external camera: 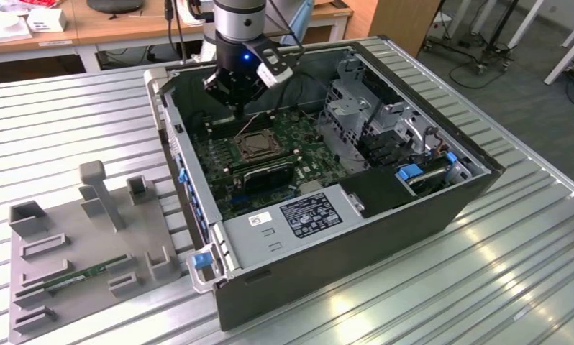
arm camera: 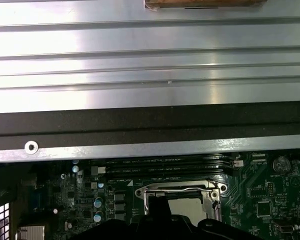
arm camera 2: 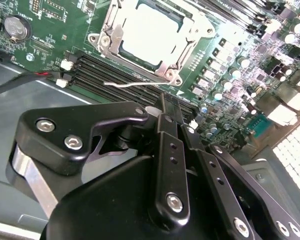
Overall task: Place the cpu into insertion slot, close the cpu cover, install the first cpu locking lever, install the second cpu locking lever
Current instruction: 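Install the first cpu locking lever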
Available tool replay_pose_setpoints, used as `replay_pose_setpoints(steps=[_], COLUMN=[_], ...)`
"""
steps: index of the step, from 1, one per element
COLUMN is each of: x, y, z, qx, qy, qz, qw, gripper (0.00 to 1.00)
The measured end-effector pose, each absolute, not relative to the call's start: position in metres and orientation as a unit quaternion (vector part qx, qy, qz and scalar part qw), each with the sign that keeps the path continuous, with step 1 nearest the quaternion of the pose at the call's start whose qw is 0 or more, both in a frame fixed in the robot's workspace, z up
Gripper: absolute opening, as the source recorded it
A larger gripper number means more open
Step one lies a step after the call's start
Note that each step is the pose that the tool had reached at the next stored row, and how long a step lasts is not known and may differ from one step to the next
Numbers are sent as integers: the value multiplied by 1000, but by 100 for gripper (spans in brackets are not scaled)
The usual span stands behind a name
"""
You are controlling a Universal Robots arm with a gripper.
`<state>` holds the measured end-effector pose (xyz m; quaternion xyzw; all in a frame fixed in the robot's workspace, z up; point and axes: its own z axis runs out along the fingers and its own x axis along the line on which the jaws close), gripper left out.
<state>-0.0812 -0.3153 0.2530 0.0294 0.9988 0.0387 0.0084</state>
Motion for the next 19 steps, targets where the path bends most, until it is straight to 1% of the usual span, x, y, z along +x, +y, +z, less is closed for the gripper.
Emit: replay_pose_setpoints(steps=[6, 11, 19], x=[-81, -81, -80], y=[-315, -315, -315], z=[253, 252, 251], qx=[29, 29, 29], qy=[999, 998, 998], qz=[40, 46, 48], qw=[8, 8, 8], gripper=[11, 11, 11])
